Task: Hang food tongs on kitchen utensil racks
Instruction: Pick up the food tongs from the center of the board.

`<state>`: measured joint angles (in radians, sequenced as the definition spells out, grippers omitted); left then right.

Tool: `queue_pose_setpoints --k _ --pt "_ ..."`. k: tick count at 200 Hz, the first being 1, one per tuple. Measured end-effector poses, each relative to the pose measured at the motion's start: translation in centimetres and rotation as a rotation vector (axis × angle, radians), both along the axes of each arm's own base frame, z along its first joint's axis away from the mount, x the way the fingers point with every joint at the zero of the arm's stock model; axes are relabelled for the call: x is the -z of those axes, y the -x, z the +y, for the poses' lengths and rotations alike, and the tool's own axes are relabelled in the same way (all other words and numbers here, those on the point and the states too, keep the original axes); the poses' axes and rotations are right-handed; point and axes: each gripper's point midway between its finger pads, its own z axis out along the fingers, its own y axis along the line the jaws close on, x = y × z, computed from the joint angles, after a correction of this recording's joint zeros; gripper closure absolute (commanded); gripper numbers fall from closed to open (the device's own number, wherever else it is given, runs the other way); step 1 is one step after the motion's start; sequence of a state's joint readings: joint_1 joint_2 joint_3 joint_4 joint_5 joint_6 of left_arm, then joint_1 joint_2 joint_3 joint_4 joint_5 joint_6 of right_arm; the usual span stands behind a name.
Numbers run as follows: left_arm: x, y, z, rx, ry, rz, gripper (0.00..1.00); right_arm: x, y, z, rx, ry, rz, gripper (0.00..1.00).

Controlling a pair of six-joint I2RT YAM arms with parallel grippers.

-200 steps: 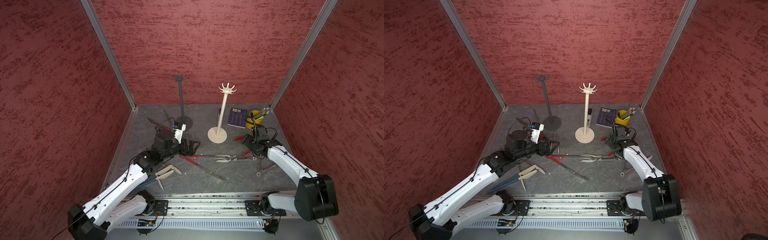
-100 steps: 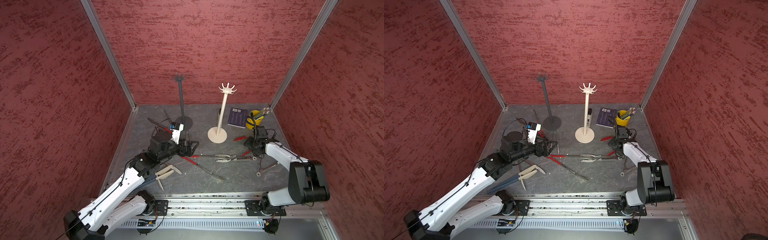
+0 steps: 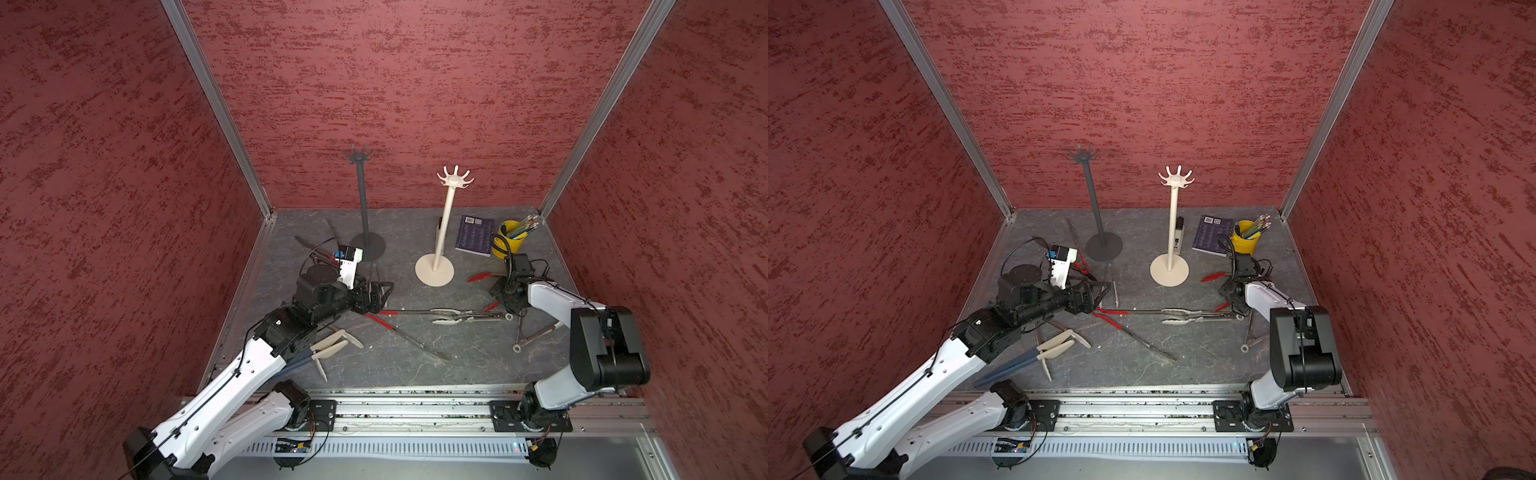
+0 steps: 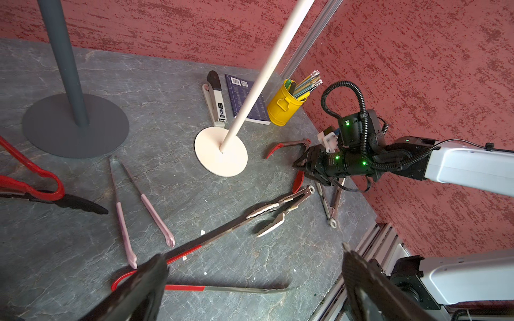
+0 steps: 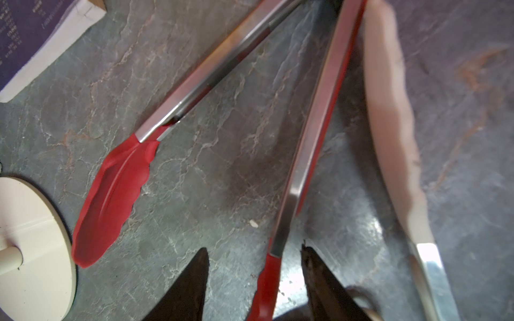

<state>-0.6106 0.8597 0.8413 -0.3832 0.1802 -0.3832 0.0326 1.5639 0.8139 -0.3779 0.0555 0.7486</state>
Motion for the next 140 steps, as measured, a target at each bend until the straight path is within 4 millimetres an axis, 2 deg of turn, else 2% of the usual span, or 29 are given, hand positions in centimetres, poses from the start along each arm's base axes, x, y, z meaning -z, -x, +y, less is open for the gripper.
queue_pose_setpoints --k 65,140 --pt "-0.1 -0.3 0.4 -0.014 -0.005 -0.008 0.00 0.9 -0.1 -0.3 0.002 0.005 0.018 0.49" --pt "0.4 -0.3 0.5 -0.014 -0.012 -0.004 0.00 0.9 -1.2 -2.3 0.036 0.023 0.016 0.47"
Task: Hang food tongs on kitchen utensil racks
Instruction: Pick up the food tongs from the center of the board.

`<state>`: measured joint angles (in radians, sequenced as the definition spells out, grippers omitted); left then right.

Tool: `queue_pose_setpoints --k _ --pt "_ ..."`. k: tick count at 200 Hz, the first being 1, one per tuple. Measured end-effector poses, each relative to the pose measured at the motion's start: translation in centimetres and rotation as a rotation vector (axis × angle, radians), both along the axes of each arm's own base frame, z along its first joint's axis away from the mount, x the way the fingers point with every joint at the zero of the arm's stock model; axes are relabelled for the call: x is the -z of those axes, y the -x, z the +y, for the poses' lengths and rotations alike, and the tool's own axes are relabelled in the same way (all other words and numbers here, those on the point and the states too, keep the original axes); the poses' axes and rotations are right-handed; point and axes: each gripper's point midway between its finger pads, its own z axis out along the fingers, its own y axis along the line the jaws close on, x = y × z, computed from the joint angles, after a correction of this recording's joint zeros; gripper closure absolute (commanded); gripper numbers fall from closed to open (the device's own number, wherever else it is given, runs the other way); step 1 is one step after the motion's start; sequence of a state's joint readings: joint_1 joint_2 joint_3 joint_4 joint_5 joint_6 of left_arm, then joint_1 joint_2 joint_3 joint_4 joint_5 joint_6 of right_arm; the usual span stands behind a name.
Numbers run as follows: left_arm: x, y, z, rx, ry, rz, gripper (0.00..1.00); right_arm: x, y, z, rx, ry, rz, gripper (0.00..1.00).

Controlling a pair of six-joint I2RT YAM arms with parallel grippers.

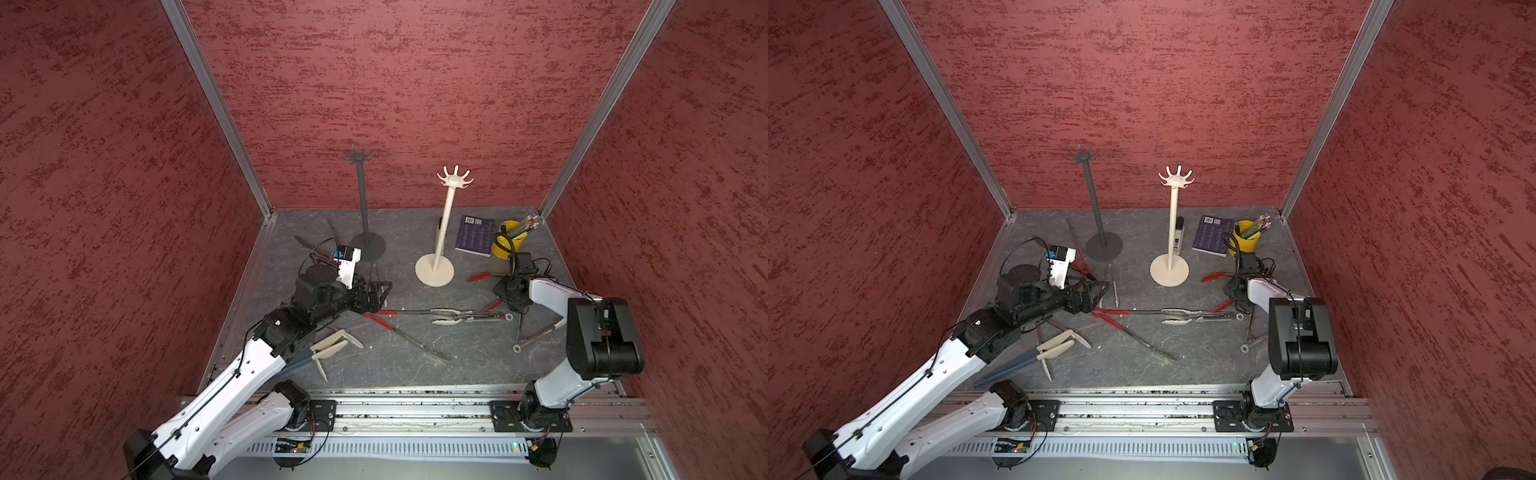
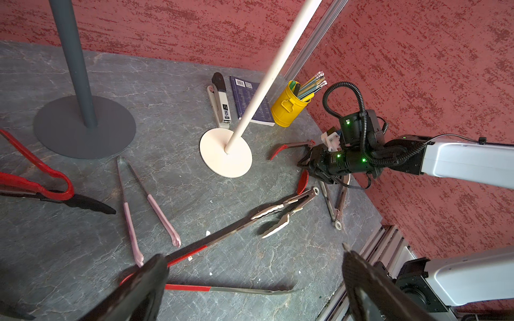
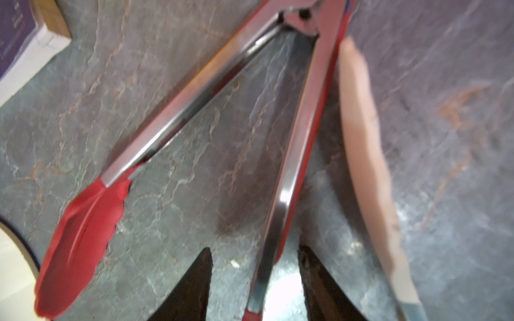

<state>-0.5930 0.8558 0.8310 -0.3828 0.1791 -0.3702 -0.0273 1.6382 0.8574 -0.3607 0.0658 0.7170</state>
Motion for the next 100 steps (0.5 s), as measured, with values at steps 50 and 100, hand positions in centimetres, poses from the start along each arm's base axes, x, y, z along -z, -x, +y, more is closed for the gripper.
queue_pose_setpoints --k 50,100 --pt "0.0 -0.1 0.1 -0.002 0.000 0.000 0.00 0.1 -1.2 -0.9 0.005 0.017 0.001 0.52" --pt "0.0 -0.1 0.1 -0.004 0.000 0.000 0.00 0.2 -1.4 -1.1 0.002 0.026 0.004 0.58"
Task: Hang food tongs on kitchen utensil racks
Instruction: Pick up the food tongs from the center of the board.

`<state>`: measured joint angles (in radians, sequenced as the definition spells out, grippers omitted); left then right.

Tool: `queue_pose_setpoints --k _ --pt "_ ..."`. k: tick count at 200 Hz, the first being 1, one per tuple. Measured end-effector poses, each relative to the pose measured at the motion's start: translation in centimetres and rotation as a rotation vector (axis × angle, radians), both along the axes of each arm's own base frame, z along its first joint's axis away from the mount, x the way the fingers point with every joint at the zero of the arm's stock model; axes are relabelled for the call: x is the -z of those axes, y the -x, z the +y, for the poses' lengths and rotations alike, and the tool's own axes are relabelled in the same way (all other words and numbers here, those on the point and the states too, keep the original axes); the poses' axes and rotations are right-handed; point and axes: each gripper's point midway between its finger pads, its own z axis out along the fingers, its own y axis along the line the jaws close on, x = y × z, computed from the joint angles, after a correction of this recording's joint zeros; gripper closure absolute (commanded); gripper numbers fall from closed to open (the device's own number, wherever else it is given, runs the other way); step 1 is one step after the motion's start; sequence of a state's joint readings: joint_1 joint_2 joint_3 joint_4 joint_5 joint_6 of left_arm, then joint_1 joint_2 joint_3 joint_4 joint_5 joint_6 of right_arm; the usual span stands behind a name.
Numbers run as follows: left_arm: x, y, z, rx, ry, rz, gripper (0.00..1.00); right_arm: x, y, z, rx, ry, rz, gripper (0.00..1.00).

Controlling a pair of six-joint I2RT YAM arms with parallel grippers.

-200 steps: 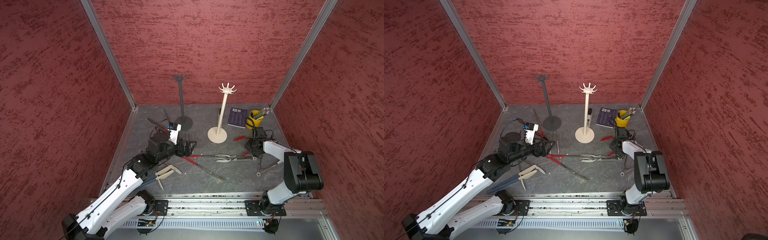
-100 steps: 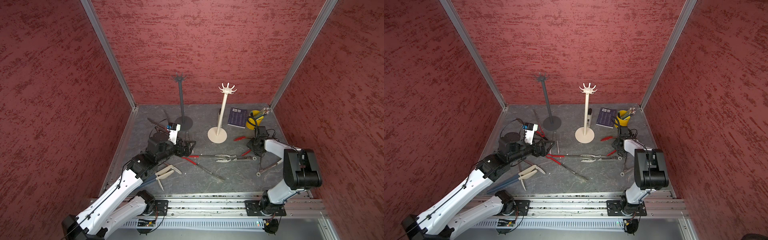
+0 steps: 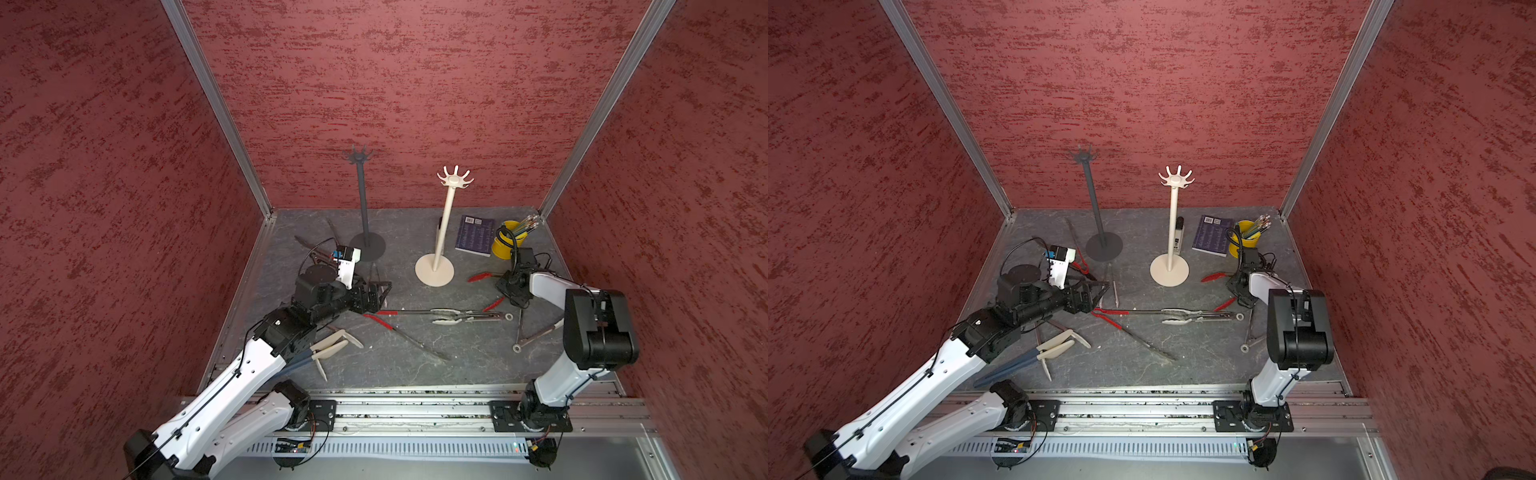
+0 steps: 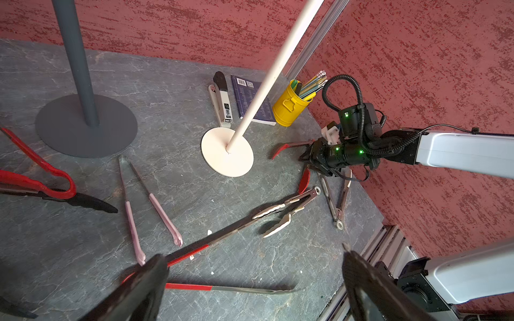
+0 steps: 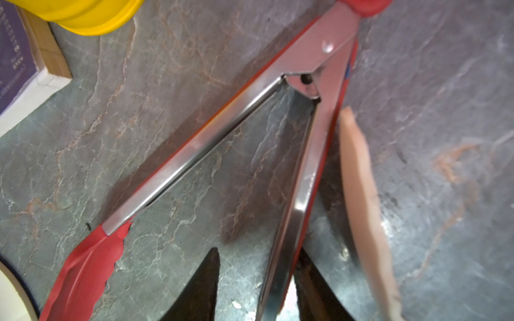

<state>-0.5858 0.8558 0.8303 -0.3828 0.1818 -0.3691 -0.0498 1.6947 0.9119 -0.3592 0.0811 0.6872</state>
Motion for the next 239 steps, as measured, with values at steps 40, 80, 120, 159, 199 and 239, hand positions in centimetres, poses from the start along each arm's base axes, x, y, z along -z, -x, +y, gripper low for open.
queue_pose_setpoints --k 40,80,120,159,199,239 --pt "0.0 0.0 0.1 -0.002 0.000 0.000 0.00 0.1 -0.2 -0.1 -0.004 0.005 -0.004 0.63" --pt "0.0 -0.1 0.2 -0.005 0.001 0.001 0.00 0.1 -0.3 -0.2 -0.009 0.013 -0.007 0.70" --pt "1.0 0.0 0.3 -0.008 -0.008 0.014 0.00 0.2 -0.3 -0.2 -0.017 0.016 -0.006 0.80" --pt "1.1 -0.2 0.5 -0.016 -0.011 0.015 0.00 0.2 -0.4 0.1 -0.041 0.009 -0.014 0.88" --pt "1.1 -0.4 0.8 -0.022 -0.017 0.010 0.00 -0.1 -0.1 0.2 -0.059 0.012 -0.019 0.93" --pt "1.1 -0.5 0.9 -0.027 -0.017 0.010 0.00 -1.1 -0.4 0.2 -0.068 0.017 -0.048 0.97"
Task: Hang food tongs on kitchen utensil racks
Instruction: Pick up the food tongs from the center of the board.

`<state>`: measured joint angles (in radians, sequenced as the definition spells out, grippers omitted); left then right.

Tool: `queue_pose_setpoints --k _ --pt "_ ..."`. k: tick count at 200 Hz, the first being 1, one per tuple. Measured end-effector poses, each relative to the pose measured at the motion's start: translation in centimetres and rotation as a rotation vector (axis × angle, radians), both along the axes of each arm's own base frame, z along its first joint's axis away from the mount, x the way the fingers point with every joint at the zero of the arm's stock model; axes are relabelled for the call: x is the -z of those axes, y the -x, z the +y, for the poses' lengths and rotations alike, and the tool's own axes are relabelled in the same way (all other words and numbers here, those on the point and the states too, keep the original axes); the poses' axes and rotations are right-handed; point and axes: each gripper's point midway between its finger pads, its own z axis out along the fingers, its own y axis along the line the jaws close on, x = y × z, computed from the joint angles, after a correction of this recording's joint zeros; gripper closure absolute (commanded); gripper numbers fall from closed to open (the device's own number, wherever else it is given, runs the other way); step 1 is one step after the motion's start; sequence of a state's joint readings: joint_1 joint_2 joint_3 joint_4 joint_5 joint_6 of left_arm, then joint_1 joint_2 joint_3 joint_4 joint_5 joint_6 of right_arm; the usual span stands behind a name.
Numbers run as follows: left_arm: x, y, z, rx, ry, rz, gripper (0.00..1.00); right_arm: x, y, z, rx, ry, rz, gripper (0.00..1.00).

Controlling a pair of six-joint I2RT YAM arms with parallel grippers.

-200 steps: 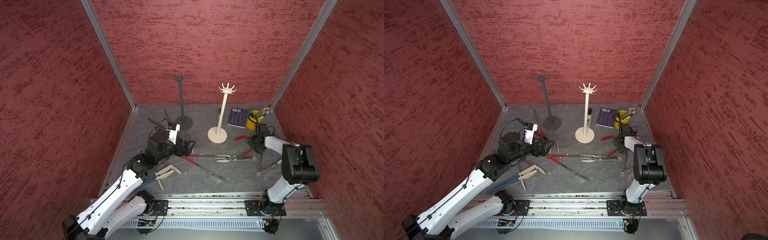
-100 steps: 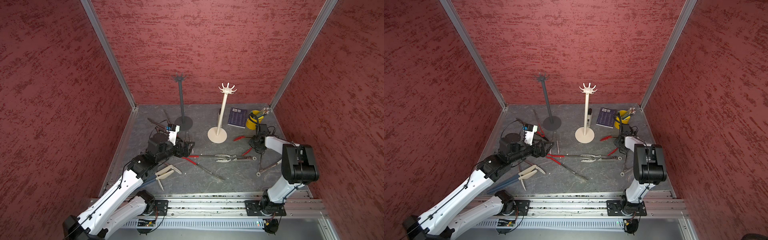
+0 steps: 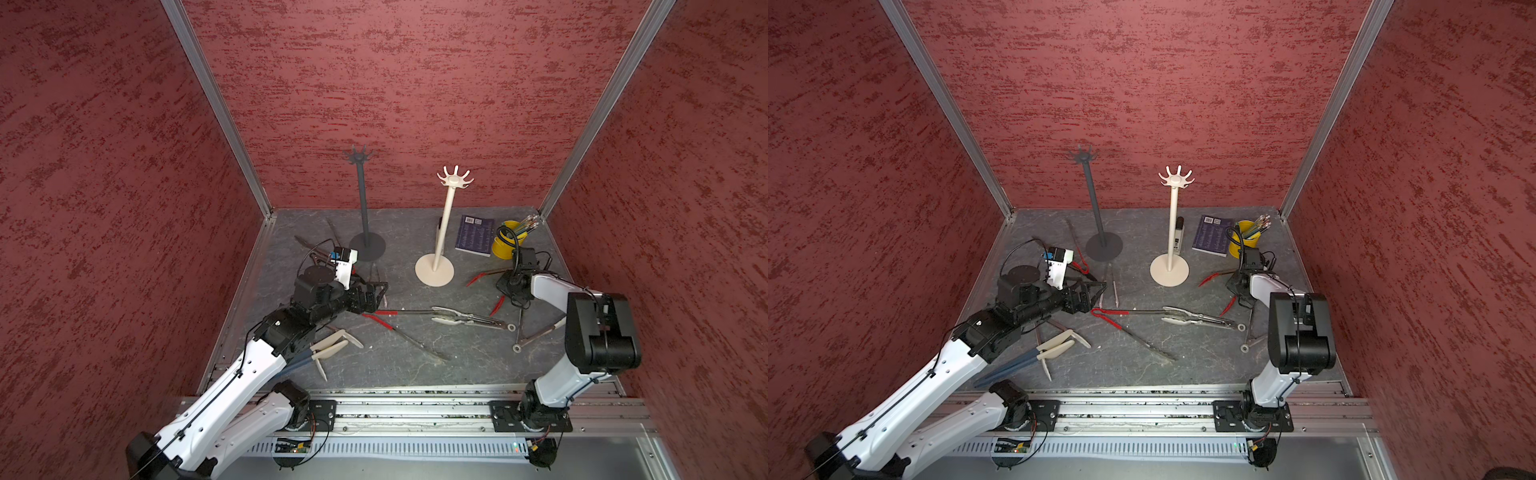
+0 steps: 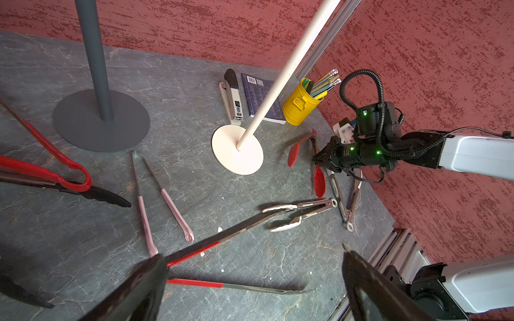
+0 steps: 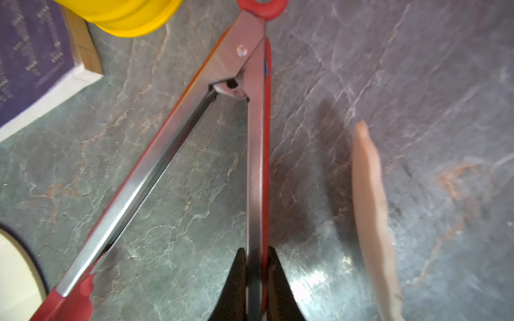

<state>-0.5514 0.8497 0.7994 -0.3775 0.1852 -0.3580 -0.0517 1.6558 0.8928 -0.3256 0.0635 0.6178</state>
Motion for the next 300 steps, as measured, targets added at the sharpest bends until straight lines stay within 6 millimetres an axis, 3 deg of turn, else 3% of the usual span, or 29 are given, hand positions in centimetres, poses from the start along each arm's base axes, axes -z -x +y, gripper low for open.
queue_pose_setpoints --k 41,186,256,300 --pt "0.1 0.0 0.1 -0.002 -0.001 0.001 0.00 -0.8 -0.2 0.0 -0.012 0.007 -0.021 0.99" --pt "-0.1 -0.2 0.0 -0.001 0.004 -0.004 0.00 -7.7 -1.2 -0.1 -0.100 0.075 -0.184 1.00" --pt "0.0 -0.2 -0.4 0.015 0.017 -0.012 0.00 -12.9 -1.5 0.5 -0.190 0.121 -0.335 1.00" --pt "-0.3 -0.2 -0.5 0.019 0.025 -0.022 0.00 -18.7 -2.2 1.9 -0.327 0.183 -0.568 1.00"
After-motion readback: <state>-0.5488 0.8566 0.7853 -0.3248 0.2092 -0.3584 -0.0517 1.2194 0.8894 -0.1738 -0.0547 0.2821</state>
